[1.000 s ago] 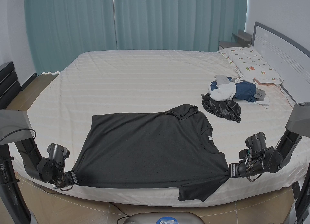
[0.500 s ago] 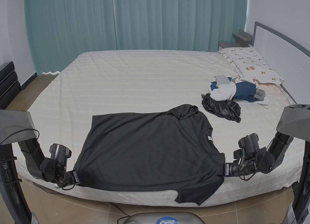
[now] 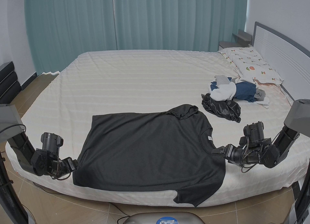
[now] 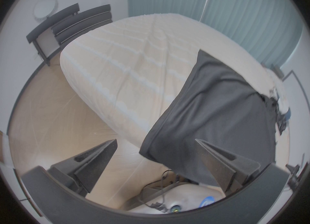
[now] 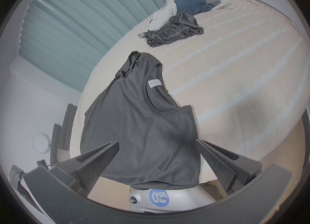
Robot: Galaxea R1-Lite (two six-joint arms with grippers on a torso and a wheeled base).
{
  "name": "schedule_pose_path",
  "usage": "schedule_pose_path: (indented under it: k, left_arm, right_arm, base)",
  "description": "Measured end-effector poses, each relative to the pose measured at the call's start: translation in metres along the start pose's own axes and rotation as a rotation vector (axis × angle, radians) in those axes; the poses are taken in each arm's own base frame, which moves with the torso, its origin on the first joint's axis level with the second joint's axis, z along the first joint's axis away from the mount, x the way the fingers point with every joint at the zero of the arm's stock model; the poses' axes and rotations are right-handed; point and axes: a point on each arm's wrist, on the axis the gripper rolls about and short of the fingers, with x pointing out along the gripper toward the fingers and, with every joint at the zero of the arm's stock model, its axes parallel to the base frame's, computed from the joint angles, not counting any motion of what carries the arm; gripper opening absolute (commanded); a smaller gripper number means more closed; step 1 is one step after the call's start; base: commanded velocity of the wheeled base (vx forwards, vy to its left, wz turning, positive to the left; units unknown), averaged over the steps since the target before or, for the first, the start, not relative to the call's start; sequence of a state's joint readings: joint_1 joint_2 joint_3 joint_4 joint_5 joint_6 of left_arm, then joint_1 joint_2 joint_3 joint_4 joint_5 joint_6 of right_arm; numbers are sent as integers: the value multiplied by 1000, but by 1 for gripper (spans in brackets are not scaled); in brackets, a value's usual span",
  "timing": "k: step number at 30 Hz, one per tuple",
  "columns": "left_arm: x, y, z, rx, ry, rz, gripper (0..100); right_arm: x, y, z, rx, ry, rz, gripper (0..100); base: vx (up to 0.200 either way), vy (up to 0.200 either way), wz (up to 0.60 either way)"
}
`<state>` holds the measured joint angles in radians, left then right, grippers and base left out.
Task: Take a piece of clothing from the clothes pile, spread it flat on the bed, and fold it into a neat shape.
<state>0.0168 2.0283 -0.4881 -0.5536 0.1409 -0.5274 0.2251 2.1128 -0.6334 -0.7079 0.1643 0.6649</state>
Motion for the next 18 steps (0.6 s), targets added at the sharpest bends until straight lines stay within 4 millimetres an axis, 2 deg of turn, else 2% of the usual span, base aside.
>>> schedule_pose_path:
  k: [6, 18]
  left_arm:
    - [-8, -7, 17, -138, -33, -90, 100]
    - [-2, -12, 22, -148, -36, -108, 100]
  right_arm:
    - [-7, 8, 7, 32, -35, 30, 100]
    - [-10, 12, 8, 24, -46, 43, 100]
  base:
    - [200, 0, 0]
    - [0, 0, 0]
